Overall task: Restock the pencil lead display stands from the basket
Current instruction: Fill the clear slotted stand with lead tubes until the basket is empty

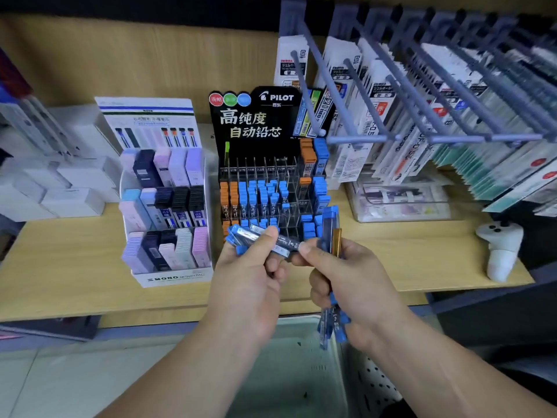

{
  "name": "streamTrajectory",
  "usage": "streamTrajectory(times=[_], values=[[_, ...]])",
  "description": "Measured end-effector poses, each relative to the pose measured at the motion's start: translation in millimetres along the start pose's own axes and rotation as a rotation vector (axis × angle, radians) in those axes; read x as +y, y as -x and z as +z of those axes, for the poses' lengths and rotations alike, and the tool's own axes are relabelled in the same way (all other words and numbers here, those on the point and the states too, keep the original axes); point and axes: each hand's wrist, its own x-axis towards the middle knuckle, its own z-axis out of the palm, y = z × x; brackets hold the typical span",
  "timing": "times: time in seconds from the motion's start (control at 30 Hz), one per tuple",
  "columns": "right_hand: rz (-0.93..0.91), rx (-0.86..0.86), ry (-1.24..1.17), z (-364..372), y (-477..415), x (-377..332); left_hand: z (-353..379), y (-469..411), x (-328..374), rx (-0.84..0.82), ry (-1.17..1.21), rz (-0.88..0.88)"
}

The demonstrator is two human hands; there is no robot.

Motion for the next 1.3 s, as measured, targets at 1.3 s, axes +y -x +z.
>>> streamTrajectory(times=[1.3], values=[[-0.509, 0.042, 1.243, 0, -68, -77, -16, 9, 11, 0.101, -0.098, -0.094]])
